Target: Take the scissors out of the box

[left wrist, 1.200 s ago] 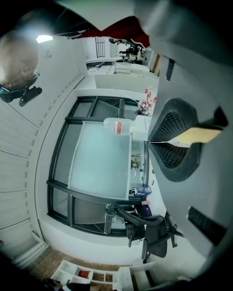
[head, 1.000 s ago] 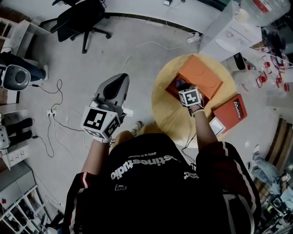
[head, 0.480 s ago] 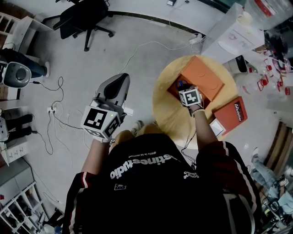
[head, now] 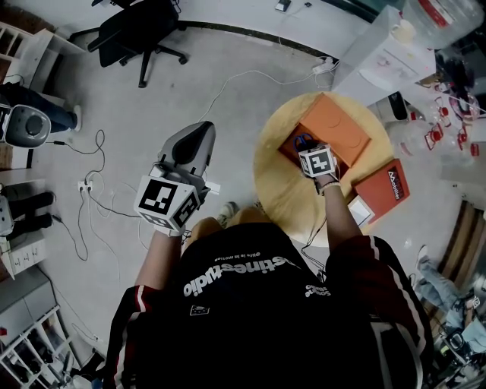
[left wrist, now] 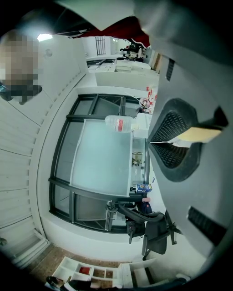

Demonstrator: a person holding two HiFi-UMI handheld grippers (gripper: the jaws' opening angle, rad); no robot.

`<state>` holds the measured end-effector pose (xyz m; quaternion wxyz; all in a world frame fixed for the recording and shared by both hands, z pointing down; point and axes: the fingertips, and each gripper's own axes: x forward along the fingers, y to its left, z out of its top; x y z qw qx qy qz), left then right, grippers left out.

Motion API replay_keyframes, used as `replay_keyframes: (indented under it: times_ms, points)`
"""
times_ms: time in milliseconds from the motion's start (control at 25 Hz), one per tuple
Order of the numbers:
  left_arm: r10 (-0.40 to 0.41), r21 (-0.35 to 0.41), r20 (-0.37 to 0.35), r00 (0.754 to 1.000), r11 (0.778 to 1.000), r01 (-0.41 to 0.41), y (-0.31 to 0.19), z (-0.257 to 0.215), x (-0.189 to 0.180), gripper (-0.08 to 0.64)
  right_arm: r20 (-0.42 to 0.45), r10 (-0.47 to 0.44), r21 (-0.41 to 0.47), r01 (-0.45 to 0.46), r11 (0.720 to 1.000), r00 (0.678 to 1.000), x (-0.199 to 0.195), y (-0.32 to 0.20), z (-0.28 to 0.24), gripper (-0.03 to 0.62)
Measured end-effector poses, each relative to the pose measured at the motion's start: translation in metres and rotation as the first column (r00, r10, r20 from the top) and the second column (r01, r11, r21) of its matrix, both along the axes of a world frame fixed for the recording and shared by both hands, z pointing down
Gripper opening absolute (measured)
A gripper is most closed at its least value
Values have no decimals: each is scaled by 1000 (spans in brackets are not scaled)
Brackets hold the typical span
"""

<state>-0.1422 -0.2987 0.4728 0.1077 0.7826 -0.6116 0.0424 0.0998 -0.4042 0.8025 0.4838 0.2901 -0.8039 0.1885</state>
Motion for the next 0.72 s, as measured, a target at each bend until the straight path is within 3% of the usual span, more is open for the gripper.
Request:
replay_keyframes:
  times_ms: [720]
  points:
    - [81,51,-28,996,996,-80,4,-12,3,21,56,81,113,-87,990,995,12,2,-56,117]
